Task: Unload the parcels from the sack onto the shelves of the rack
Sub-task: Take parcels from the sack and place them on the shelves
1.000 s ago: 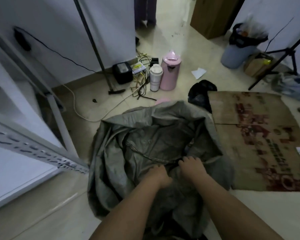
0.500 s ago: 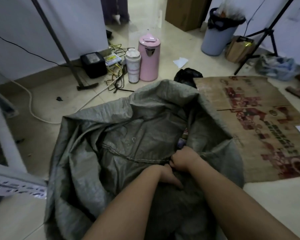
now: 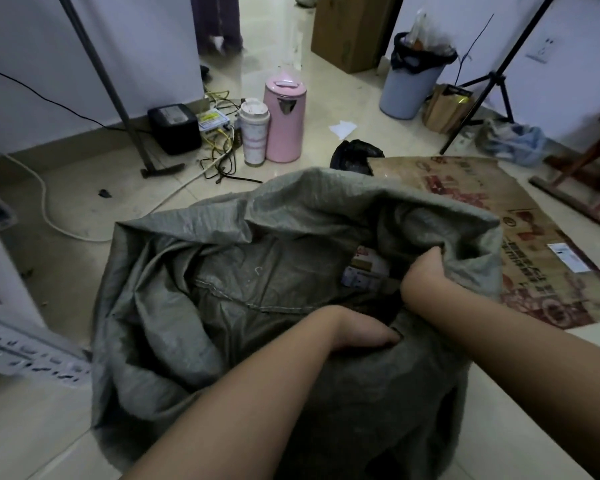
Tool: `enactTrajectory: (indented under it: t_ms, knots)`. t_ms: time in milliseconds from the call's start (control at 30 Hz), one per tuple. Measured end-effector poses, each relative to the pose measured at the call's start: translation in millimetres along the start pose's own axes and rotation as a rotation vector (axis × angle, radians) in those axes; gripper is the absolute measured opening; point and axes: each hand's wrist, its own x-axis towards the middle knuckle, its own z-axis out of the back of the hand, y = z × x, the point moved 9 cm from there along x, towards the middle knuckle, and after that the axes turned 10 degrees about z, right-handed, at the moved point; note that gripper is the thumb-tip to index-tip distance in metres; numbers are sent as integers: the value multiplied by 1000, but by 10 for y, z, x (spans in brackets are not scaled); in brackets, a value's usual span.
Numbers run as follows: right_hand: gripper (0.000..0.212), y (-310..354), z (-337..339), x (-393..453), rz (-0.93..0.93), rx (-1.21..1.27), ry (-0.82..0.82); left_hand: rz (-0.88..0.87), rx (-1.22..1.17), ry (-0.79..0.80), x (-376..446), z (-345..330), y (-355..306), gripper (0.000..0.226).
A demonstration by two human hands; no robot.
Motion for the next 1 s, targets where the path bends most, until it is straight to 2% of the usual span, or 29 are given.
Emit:
enactTrajectory:
  t_ms: [167,333,467,600,700,800,867,900,933,1000]
  knots:
    - [70,-129,-265,-178,-41,-146,44,-85,306,-4,50,-435,-246,49]
    - [61,-206,-536,-170,47,-243,-72,-108,308,-150,257,-722,-293,61]
    - [61,-161,-768,-20,94,-140,-115,-127,325,-148,274,-992,-243,68]
    - [60,-98,-848,41,103,2,-175,-140,506,-183,305,-1128,-174,75]
    - [58,-93,-885,78,82,5,-145,-171,503,-160,314,-1095,-189,72]
    - [63,-182,-918,76,-22,-29,-86,-267,385,-198,271,-933,-327,53]
    - [64,-290,-913,102,-60,-29,-90,-267,323,-253,272,-782,-357,44]
    - [64,-350,-881,116,-90,25,-121,-260,310,-272,273,-721,-361,42]
    - [64,-409,-921,135,-124,185,-154,-258,303,-288,263,-666,-366,42]
    - [61,-493,-1039,142,-217,846,-239,-265,308,-303,250,-615,-373,40]
